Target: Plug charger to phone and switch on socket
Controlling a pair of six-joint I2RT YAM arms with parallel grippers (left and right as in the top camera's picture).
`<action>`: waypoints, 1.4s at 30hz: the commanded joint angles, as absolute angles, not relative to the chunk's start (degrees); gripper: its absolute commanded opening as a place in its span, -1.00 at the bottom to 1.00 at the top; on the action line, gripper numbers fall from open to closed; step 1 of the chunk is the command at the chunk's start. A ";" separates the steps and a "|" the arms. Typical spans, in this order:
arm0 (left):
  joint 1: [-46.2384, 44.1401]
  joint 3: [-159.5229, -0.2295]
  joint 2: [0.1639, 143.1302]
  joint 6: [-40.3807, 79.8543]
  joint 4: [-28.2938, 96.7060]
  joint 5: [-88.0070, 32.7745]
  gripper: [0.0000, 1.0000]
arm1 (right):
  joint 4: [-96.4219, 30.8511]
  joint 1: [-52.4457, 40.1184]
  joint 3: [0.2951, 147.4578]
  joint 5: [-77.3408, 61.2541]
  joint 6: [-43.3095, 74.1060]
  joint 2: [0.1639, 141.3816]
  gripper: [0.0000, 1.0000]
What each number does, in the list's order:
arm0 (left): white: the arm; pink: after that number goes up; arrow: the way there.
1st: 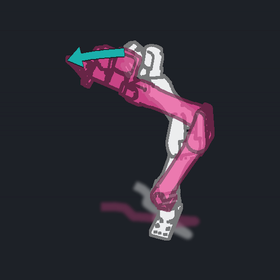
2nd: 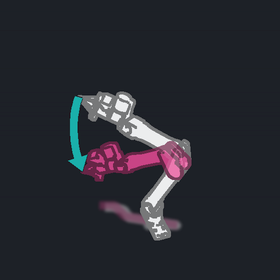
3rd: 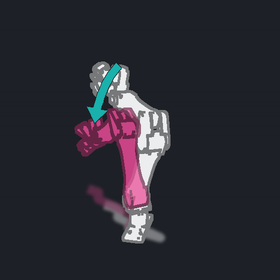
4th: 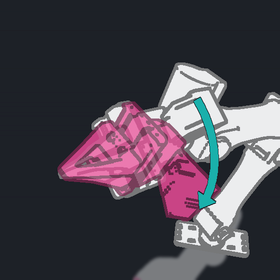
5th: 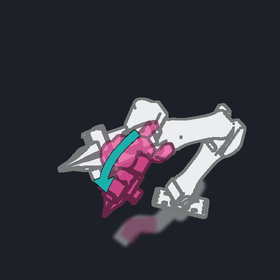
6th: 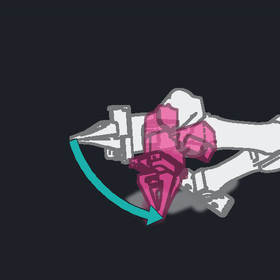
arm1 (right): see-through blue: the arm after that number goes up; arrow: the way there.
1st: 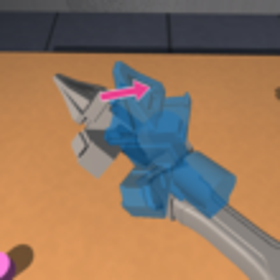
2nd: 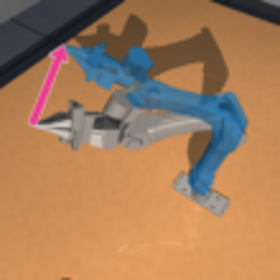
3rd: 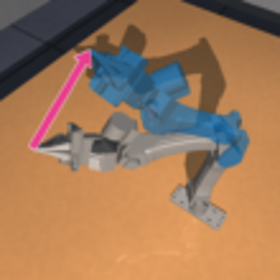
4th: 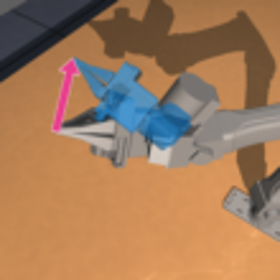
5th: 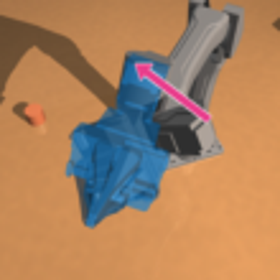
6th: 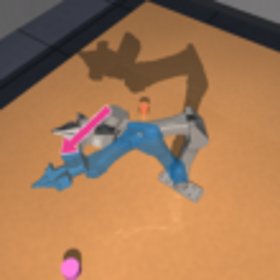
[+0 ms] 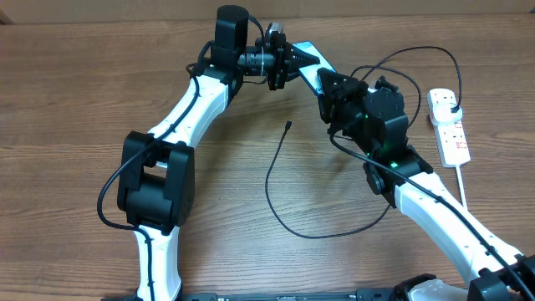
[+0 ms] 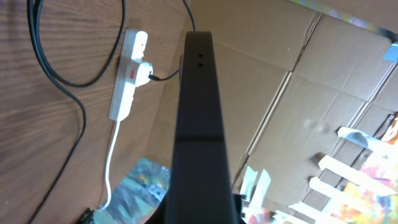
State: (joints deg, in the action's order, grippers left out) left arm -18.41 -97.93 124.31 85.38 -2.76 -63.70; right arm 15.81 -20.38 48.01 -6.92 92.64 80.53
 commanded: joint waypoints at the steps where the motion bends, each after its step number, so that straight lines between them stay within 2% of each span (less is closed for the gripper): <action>1: -18.37 -98.80 124.40 75.99 -3.18 -64.16 -0.92 | 15.22 -20.56 49.95 -7.64 91.31 80.29 -0.04; 6: -16.86 -98.80 124.40 62.17 2.59 -66.06 -0.91 | 9.32 -20.51 49.95 -7.62 86.41 80.29 0.21; 12: -13.61 -98.80 124.40 41.21 22.02 -62.13 -0.91 | -1.06 -20.40 49.95 -7.66 72.97 80.29 0.43; 16: -10.44 -98.80 124.38 29.39 35.66 -54.72 -0.92 | -9.80 -20.38 49.95 -7.62 62.02 80.29 0.50; 23: -4.29 -98.80 121.56 19.14 47.03 -52.12 -0.92 | -22.96 -20.40 49.95 -7.66 49.52 80.29 0.60; 31: 3.51 -98.80 109.75 16.95 52.40 -52.60 -0.92 | -28.18 -20.40 49.95 -13.96 39.48 80.29 0.58; 36: 7.92 -98.80 103.72 18.11 57.84 -56.27 -0.92 | -27.07 -20.40 49.98 -19.53 36.62 80.29 0.28; 42: 9.06 -98.76 103.11 17.74 63.68 -69.65 -0.91 | -27.53 -20.40 55.64 -22.39 38.52 82.04 -0.01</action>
State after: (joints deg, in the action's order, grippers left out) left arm 9.52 -98.02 102.65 19.05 62.94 -59.33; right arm -27.33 -20.38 50.24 -19.73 39.33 80.86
